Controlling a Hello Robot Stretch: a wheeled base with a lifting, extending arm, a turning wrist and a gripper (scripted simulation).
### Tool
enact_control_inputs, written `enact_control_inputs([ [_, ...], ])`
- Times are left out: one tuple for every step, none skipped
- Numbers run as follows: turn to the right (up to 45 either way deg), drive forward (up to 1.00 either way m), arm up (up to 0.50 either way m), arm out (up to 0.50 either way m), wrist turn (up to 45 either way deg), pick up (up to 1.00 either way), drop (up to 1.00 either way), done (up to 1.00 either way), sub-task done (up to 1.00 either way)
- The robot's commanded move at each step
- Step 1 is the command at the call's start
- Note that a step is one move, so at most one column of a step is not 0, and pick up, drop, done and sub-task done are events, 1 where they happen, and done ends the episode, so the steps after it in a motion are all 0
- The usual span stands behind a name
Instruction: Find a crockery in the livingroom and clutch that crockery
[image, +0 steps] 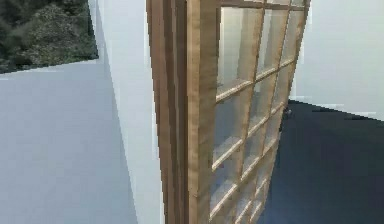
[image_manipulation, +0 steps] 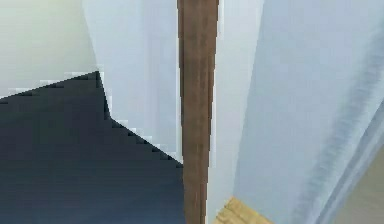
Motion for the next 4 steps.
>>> enact_control_inputs([
  [45.0,0.00,0.00,0.00,0.0,0.00,0.00,0.00,0.00],
  [45.0,0.00,0.00,0.00,0.0,0.00,0.00,0.00,0.00],
  [45.0,0.00,0.00,0.00,0.0,0.00,0.00,0.00,0.00],
  [39.0,0.00,0.00,0.00,0.0,0.00,0.00,0.00,0.00],
])
